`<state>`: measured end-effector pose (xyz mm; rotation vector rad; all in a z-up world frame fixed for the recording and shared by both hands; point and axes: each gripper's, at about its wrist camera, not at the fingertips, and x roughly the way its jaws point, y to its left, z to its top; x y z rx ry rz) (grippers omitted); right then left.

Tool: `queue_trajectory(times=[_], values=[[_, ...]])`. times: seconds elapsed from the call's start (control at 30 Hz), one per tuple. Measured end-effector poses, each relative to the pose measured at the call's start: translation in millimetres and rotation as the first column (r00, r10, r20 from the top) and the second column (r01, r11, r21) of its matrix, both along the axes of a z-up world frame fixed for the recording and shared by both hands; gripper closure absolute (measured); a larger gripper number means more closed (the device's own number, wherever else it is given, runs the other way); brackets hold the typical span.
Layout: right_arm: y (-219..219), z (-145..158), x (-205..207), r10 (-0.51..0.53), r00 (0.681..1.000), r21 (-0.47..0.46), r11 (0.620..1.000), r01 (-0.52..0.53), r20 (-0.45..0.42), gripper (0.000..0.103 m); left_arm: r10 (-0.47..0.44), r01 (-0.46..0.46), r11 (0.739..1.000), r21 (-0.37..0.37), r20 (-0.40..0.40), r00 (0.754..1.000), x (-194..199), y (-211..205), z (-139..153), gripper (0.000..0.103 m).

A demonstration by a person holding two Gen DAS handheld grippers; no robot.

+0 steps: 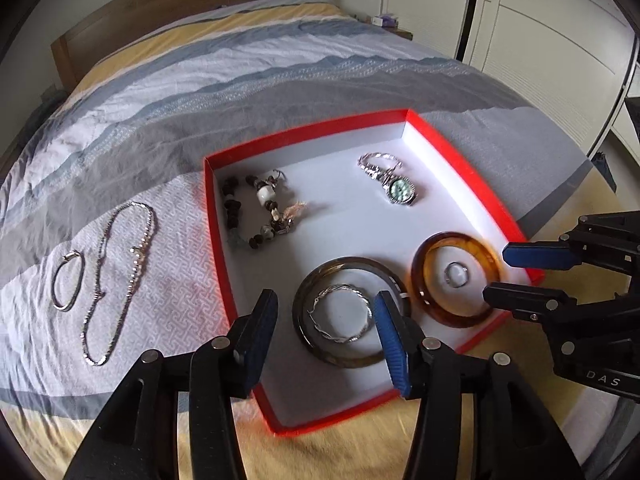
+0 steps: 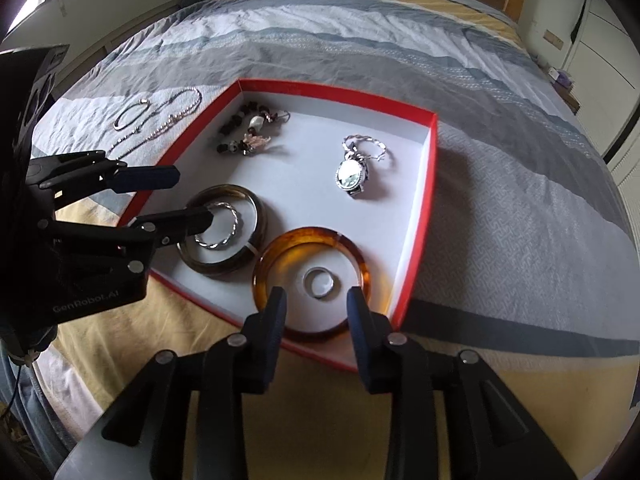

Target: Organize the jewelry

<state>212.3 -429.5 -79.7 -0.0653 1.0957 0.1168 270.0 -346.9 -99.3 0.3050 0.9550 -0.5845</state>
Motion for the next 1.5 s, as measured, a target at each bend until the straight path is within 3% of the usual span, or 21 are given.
queue_trajectory(times=[0.5, 0.83, 1.5], values=[[20, 97, -99, -0.14, 0.976, 0.09, 0.988, 0.127, 0.166, 0.072, 0.064, -0.061, 0.998, -0.019, 0.182, 0.981, -95, 56, 105, 0.03], [78, 147, -160, -0.12, 0.956, 0.121, 0.989, 0.09, 0.266, 0.072, 0.157, -0.149, 0.988, -0.05, 0.285, 0.946, -163, 122, 160, 0.022], [164, 206, -238, -0.083, 0.915, 0.149, 0.988, 0.026, 0.395, 0.067, 0.314, -0.273, 0.949, -0.156, 0.42, 0.852, -268, 234, 215, 0.017]])
